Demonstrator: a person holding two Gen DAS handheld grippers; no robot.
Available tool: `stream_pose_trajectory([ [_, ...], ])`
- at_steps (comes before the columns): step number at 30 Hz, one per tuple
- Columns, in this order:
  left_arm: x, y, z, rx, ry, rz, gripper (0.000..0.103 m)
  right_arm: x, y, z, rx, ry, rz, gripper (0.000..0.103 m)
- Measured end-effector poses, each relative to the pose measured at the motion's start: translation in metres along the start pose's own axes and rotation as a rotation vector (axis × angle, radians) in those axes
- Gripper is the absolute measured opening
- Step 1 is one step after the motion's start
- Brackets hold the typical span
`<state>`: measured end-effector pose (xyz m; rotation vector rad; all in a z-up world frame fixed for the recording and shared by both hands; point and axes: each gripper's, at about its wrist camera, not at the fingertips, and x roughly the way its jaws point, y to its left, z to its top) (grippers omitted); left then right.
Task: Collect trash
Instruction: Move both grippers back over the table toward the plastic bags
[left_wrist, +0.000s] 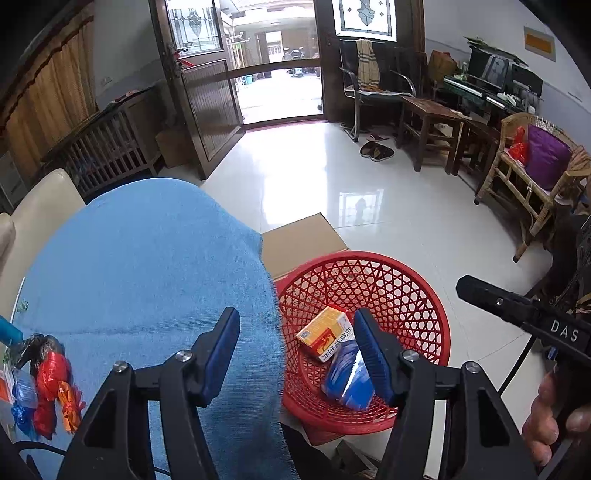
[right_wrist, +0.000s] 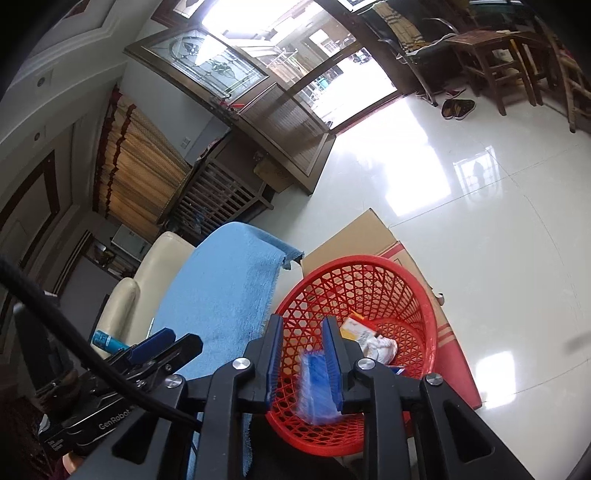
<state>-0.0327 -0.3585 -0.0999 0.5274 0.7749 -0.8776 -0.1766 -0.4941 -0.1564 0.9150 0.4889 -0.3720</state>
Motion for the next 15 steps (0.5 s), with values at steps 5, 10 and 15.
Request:
stream_pose_trajectory([
  [5, -0.013, 0.018, -0.015, -0.037, -0.006, 0.011, 0.065, -0.006, 0.009, 0.001, -0.029, -0.011, 0.001, 0.025],
  [10, -0.036, 0.047, -0.037, -0.095, -0.026, 0.048, 0.065, 0.000, 0.026, -0.007, -0.071, 0.024, 0.014, 0.026],
  [15, -0.066, 0.077, -0.069, -0.131, -0.071, 0.115, 0.067, 0.015, 0.056, -0.026, -0.128, 0.088, 0.044, 0.025],
])
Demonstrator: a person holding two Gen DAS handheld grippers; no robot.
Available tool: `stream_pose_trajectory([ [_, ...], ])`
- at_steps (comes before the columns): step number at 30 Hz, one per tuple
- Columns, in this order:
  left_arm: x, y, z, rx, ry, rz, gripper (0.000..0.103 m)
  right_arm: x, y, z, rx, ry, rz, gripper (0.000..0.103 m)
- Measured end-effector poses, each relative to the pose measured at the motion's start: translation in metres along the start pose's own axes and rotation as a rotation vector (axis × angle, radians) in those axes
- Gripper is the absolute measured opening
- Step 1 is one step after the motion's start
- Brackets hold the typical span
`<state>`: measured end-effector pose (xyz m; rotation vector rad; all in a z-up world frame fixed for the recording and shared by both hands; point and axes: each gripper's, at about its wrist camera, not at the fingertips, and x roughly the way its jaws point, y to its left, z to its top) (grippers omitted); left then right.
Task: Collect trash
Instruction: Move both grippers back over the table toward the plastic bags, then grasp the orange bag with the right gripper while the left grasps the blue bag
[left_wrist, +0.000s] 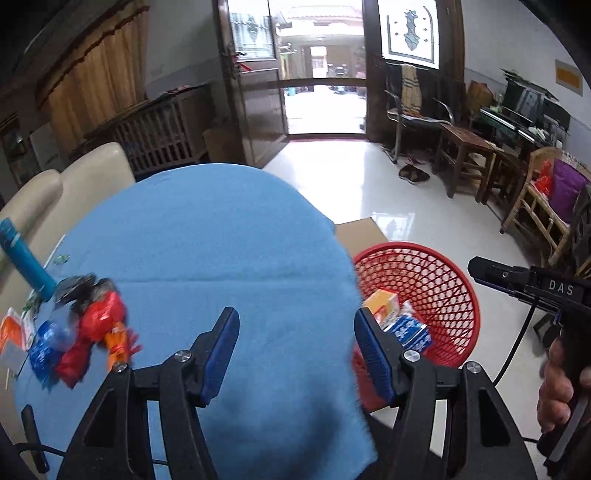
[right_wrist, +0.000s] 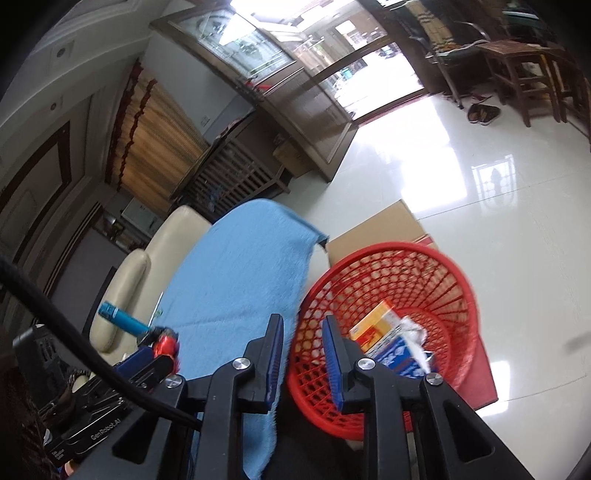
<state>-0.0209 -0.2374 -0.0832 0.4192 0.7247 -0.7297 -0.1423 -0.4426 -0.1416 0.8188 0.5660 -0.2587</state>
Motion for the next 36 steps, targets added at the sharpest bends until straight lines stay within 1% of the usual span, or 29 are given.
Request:
stream_pose_trajectory([
  [7, -0.030, 0.043, -0.033, -0.053, -0.050, 0.100, 0.069, 0.024, 0.056, -0.021, -0.128, 0.076, 0.028, 0.025],
  [8, -0.036, 0.050, -0.036, -0.066, -0.060, 0.111, 0.069, 0.026, 0.063, -0.024, -0.143, 0.085, 0.034, 0.025],
  [11, -0.048, 0.073, -0.048, -0.118, -0.076, 0.140, 0.074, 0.028, 0.086, -0.033, -0.206, 0.102, 0.043, 0.025],
  [15, -0.062, 0.109, -0.068, -0.178, -0.084, 0.201, 0.074, 0.031, 0.113, -0.044, -0.271, 0.123, 0.054, 0.025],
  [20, -0.079, 0.172, -0.106, -0.260, -0.077, 0.304, 0.074, 0.051, 0.146, -0.055, -0.344, 0.184, 0.077, 0.025],
  [22, -0.081, 0.199, -0.122, -0.290, -0.055, 0.360, 0.074, 0.067, 0.163, -0.061, -0.372, 0.225, 0.096, 0.025],
  [25, -0.082, 0.237, -0.137, -0.353, -0.028, 0.411, 0.074, 0.098, 0.188, -0.071, -0.401, 0.299, 0.131, 0.025],
  [29, -0.085, 0.279, -0.148, -0.434, -0.028, 0.439, 0.074, 0.143, 0.220, -0.079, -0.424, 0.382, 0.167, 0.025],
  [31, -0.081, 0.295, -0.145, -0.442, -0.024, 0.439, 0.074, 0.166, 0.235, -0.084, -0.425, 0.426, 0.185, 0.030],
  [34, -0.072, 0.319, -0.134, -0.450, -0.019, 0.410, 0.074, 0.201, 0.255, -0.093, -0.431, 0.483, 0.190, 0.036],
  [36, -0.059, 0.334, -0.124, -0.462, 0.002, 0.376, 0.075, 0.221, 0.266, -0.099, -0.438, 0.515, 0.188, 0.038],
])
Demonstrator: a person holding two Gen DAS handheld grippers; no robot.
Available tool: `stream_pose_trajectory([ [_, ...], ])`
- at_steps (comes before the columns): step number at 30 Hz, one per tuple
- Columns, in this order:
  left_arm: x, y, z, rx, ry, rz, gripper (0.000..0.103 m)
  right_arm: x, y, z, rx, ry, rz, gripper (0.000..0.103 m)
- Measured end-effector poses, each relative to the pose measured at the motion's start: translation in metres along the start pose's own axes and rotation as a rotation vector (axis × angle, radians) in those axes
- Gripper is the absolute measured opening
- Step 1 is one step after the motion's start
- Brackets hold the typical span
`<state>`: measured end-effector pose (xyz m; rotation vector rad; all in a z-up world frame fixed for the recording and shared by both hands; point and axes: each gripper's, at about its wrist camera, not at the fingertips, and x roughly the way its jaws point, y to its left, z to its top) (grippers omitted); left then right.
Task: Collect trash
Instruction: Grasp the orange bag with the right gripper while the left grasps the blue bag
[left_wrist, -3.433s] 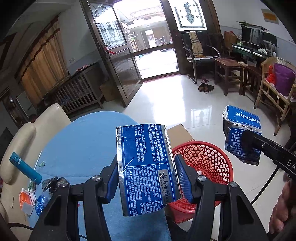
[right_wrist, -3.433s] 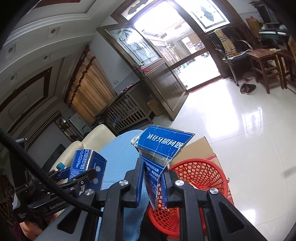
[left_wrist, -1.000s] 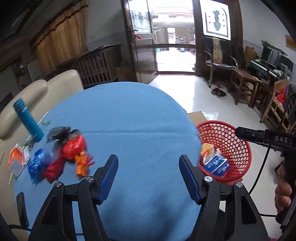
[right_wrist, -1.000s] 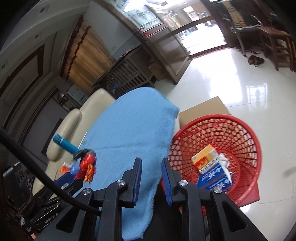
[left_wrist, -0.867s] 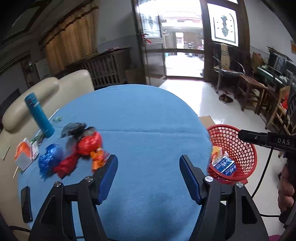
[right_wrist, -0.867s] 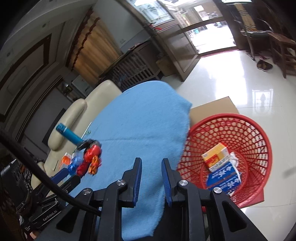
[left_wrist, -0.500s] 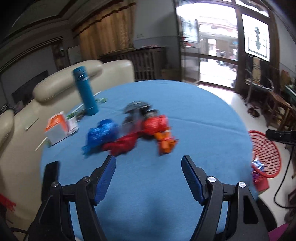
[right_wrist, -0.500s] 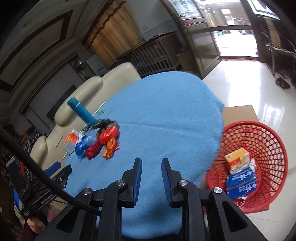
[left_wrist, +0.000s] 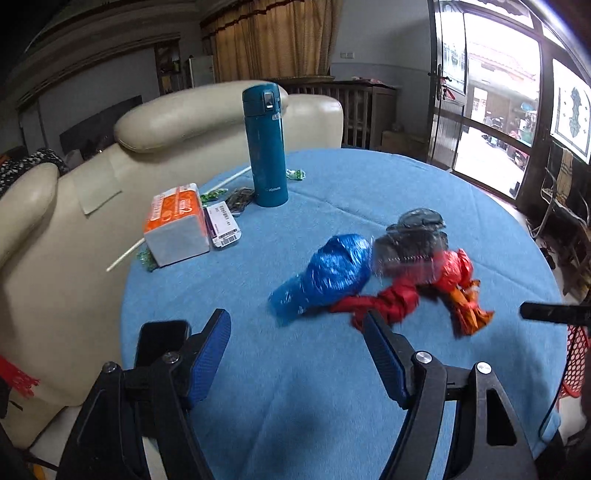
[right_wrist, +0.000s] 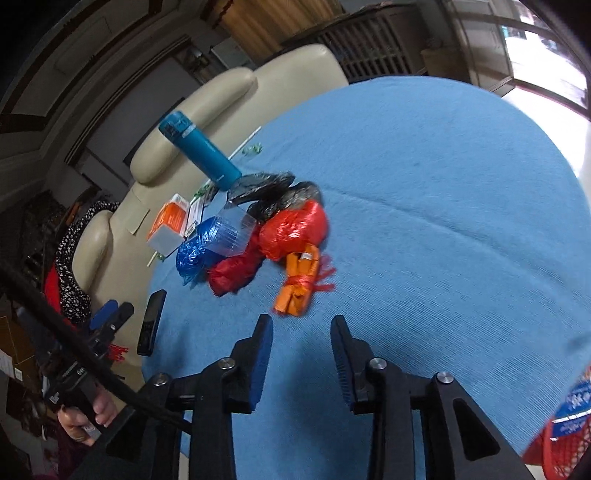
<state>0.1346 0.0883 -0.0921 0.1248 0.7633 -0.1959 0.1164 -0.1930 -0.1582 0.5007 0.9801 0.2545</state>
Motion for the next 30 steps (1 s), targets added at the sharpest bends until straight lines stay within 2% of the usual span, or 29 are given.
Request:
stream_pose_trajectory([
  [2, 0.017, 0.001, 0.013, 0.010, 0.032, -0.046, 0.075, 0.019, 0.003, 0.008, 0.000, 0.028, -0.010, 0.038],
  [4, 0.038, -0.002, 0.024, 0.027, 0.064, -0.046, 0.075, 0.035, 0.006, 0.016, -0.002, 0.044, -0.025, 0.038],
  [7, 0.067, -0.008, 0.039, 0.048, 0.110, -0.092, 0.075, 0.057, 0.008, 0.024, -0.006, 0.072, -0.058, 0.038],
  [12, 0.113, -0.006, 0.052, -0.008, 0.217, -0.193, 0.075, 0.085, 0.014, 0.025, -0.016, 0.128, -0.108, 0.039],
  [15, 0.143, -0.010, 0.053, -0.022, 0.321, -0.293, 0.075, 0.087, 0.022, 0.025, -0.062, 0.097, -0.146, 0.038],
  [18, 0.159, -0.019, 0.049, 0.003, 0.365, -0.316, 0.075, 0.088, 0.027, 0.023, -0.090, 0.089, -0.165, 0.034],
  [20, 0.162, -0.024, 0.045, -0.005, 0.361, -0.337, 0.068, 0.084, 0.027, 0.022, -0.091, 0.082, -0.158, 0.032],
  [22, 0.160, -0.028, 0.041, -0.011, 0.339, -0.323, 0.062, 0.077, 0.025, 0.018, -0.094, 0.071, -0.146, 0.030],
  [24, 0.157, -0.029, 0.038, -0.041, 0.331, -0.352, 0.050, 0.066, 0.021, 0.012, -0.112, 0.046, -0.151, 0.030],
  [25, 0.156, -0.030, 0.036, -0.056, 0.331, -0.365, 0.048, 0.061, 0.019, 0.009, -0.117, 0.037, -0.154, 0.030],
  [28, 0.146, -0.036, 0.029, -0.075, 0.310, -0.369, 0.033, 0.040, 0.010, 0.000, -0.106, 0.001, -0.138, 0.030],
  [30, 0.136, -0.041, 0.023, -0.077, 0.294, -0.351, 0.031, 0.025, 0.002, -0.004, -0.098, -0.024, -0.138, 0.030],
])
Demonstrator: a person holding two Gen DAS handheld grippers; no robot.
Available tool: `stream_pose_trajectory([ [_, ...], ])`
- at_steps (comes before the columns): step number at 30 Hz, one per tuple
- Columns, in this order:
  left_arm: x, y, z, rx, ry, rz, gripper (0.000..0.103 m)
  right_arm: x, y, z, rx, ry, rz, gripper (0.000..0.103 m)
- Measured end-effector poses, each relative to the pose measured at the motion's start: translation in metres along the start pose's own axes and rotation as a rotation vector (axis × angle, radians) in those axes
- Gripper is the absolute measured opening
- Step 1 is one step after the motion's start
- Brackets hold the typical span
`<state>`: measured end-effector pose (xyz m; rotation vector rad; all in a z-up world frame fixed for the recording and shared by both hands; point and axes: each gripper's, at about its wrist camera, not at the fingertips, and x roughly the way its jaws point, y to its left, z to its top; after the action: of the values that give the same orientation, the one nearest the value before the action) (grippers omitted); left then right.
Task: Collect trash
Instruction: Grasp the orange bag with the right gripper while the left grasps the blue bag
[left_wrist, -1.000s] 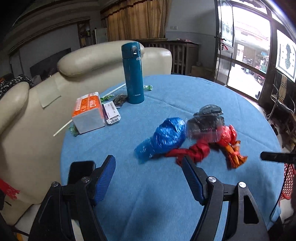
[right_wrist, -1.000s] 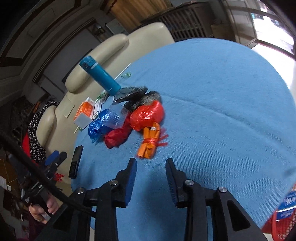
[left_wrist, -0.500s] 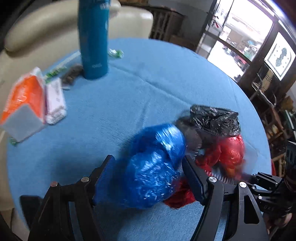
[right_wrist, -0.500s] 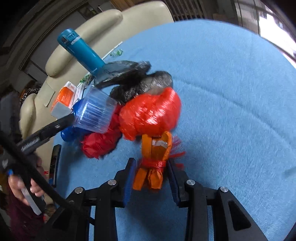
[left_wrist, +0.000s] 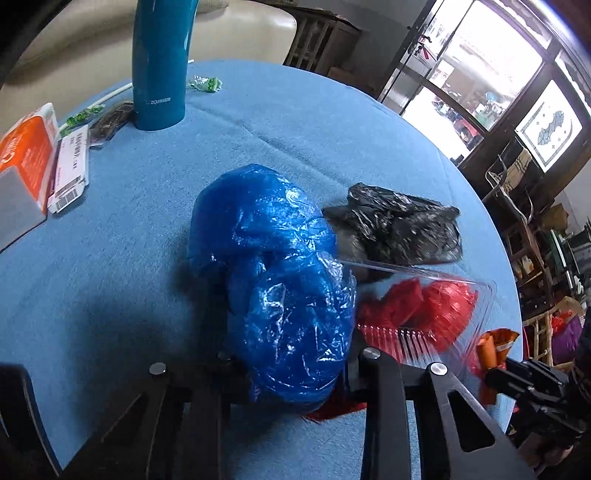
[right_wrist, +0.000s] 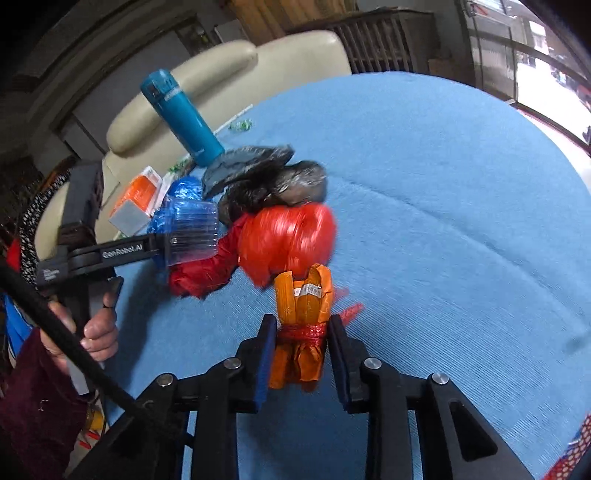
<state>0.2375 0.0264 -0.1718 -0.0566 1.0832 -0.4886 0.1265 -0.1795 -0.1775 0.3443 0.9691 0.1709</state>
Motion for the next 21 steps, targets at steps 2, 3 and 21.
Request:
stream_pose_trajectory([
  [2, -0.007, -0.008, -0.010, -0.002, -0.021, 0.004, 0.030, -0.012, -0.009, -0.003, 0.024, -0.022, 0.008, 0.030],
  [3, -0.009, -0.012, -0.015, -0.001, -0.027, 0.012, 0.029, -0.019, -0.013, -0.005, 0.036, -0.034, 0.012, 0.030],
  [21, -0.090, -0.077, -0.099, 0.049, -0.122, -0.022, 0.025, -0.227, -0.088, 0.000, 0.230, -0.571, -0.072, 0.030],
])
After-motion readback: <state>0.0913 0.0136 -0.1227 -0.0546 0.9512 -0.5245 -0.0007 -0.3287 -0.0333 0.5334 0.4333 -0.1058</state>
